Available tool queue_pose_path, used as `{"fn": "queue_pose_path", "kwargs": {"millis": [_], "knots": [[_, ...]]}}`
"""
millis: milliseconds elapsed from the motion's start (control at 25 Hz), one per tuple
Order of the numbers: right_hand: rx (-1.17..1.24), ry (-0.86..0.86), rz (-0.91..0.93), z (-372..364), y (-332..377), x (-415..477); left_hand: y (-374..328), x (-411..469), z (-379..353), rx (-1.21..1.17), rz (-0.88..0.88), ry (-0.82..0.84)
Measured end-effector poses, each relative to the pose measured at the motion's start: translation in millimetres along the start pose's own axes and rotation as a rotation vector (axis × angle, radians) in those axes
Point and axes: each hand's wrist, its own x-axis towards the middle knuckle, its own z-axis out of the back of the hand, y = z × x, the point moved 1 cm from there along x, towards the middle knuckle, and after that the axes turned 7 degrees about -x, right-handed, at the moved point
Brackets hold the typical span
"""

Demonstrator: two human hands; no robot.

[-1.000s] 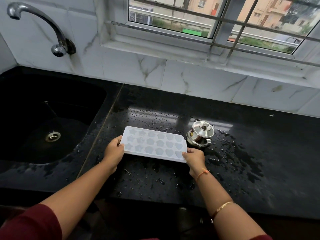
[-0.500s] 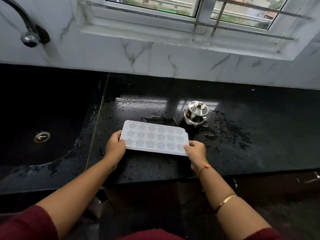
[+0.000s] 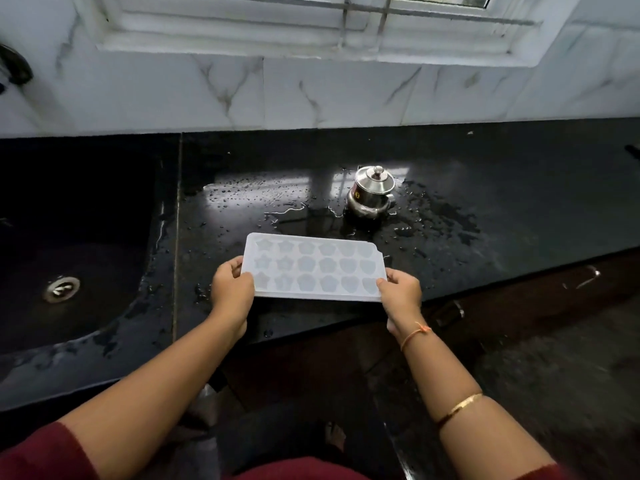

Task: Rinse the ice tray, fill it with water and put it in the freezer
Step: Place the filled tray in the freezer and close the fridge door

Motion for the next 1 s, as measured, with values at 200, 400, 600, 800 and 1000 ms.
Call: {"fn": "queue_pose_path", "kwargs": {"millis": [200,400,600,800,1000], "knots": [[0.060,-0.122,0.012,24.8,-1.6,-16.2,-1.7,-7.6,-16.3,-0.015,-0.047,0.084],[0.114,-0.262,-0.049,68.8,-11.6,-33.7,-1.8,-27.9,-48.0,-0.033,0.015,0.221],[0.165,-0.410,-0.102,116.1,-36.0,-48.2,1.9,-64.3,-87.7,-0.021,0.081,0.356],[0.250,-0.472,-0.164,169.6,-64.0,-52.5,13.5,-97.8,-132.3,0.024,0.114,0.496],[0.316,-0.549,-0.189,227.4,-92.8,-51.7,26.8,-145.9,-182.8,0.034,0.127,0.569]]}}
